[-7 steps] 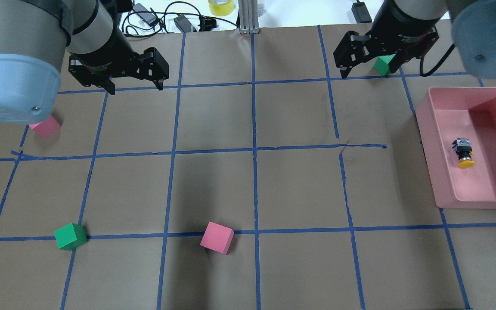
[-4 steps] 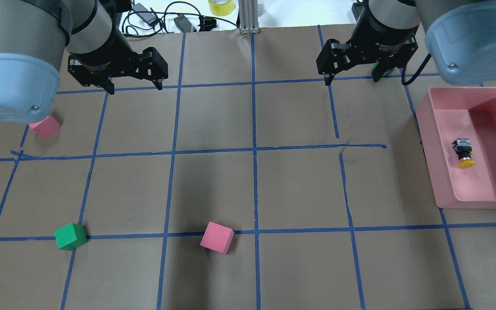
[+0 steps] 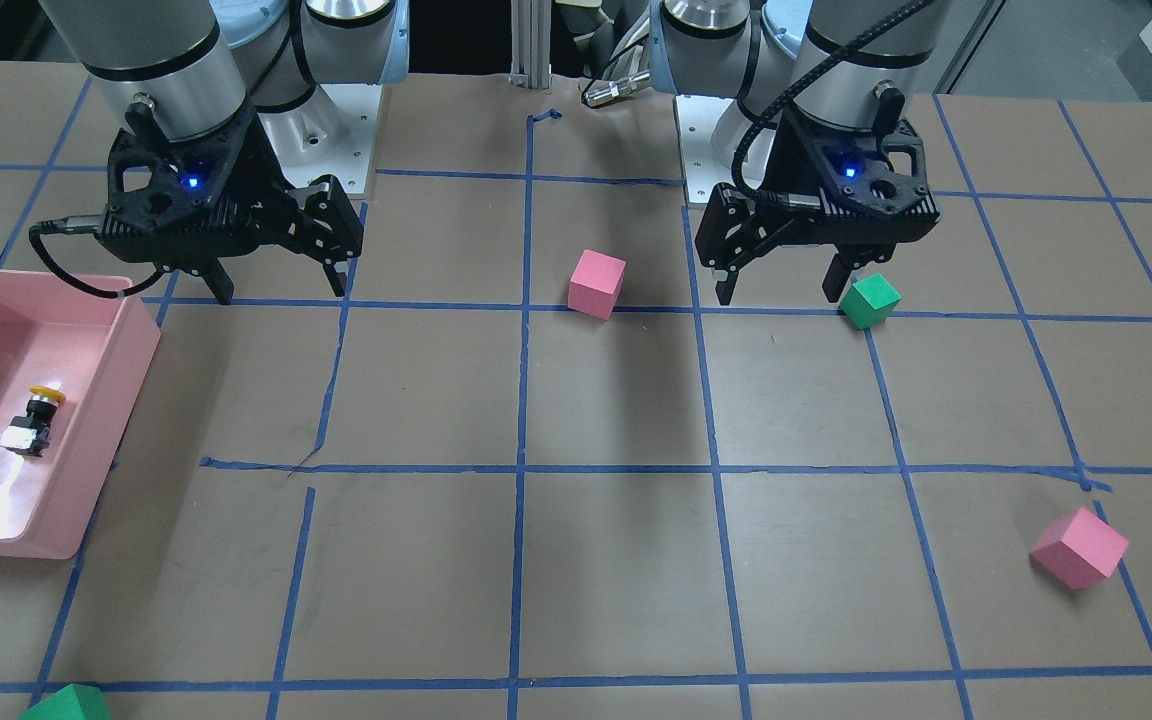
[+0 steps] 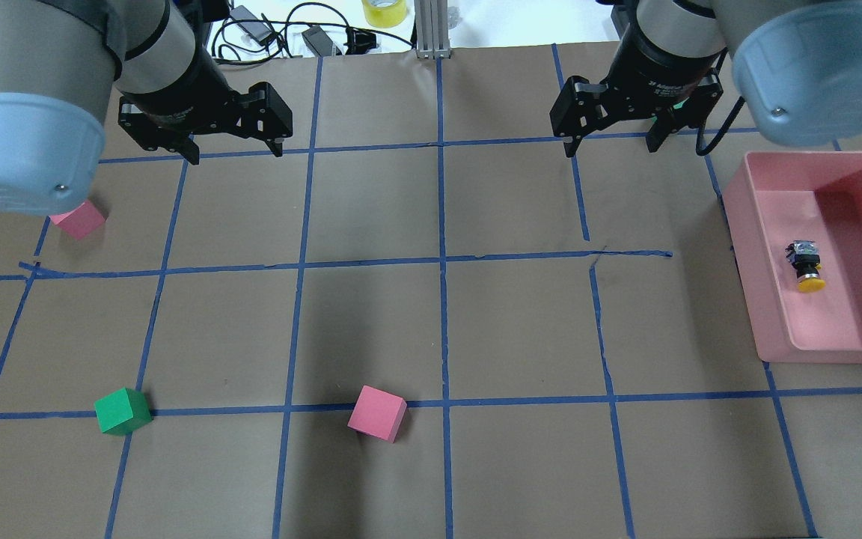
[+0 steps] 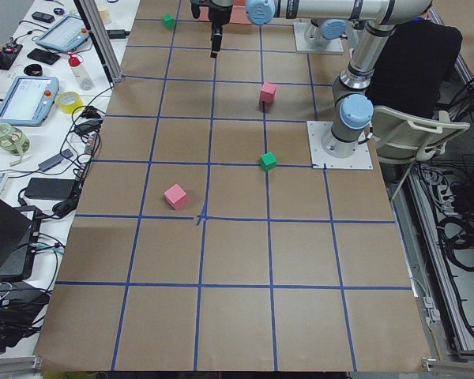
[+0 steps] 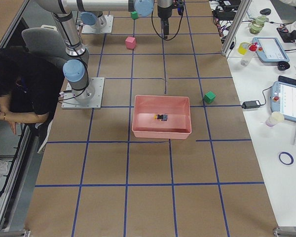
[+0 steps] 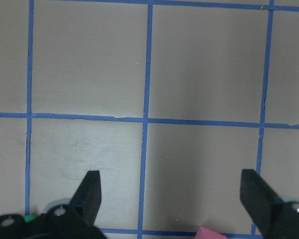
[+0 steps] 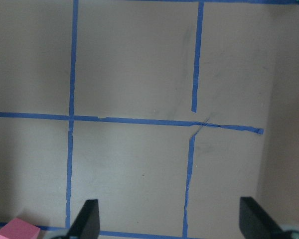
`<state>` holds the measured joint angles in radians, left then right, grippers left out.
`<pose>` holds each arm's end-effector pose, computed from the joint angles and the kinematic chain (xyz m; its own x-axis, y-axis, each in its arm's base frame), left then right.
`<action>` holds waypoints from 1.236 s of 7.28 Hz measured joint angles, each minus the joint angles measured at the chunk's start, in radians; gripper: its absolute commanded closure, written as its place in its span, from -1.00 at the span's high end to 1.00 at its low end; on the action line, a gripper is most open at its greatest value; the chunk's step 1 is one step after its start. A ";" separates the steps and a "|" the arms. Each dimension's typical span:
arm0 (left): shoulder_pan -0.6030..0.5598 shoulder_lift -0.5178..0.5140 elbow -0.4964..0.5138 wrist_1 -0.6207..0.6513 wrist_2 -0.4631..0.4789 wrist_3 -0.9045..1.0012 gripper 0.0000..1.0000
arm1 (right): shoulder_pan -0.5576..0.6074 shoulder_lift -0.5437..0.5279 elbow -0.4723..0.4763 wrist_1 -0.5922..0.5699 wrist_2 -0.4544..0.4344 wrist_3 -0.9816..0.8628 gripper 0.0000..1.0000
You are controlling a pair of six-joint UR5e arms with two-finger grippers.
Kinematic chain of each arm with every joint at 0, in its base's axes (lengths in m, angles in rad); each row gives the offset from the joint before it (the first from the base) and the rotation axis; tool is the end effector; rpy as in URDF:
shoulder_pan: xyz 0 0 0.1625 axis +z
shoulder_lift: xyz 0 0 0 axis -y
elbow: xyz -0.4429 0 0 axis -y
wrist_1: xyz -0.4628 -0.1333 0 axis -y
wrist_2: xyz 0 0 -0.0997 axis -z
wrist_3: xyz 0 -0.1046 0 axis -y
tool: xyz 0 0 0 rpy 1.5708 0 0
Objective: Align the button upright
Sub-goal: 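Move the right gripper toward the pink bin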
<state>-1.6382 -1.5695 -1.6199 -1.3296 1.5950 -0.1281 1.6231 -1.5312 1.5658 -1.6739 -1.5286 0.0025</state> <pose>-0.1695 -0.5695 0.4998 -0.9980 -0.0629 0.0010 -0.0619 0.9791 -0.1936 0.1682 -0.5787 0.4916 -0.9977 -0.0526 -0.0423 -0.0497 0.9964 -0.0683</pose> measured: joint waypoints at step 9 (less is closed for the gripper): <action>0.006 0.002 0.003 0.000 -0.023 0.002 1.00 | -0.127 -0.001 0.005 0.056 0.022 -0.001 1.00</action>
<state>-1.6322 -1.5675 -1.6172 -1.3296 1.5718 -0.1264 1.4957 -1.5318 1.5705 -1.6181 -1.5067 0.0016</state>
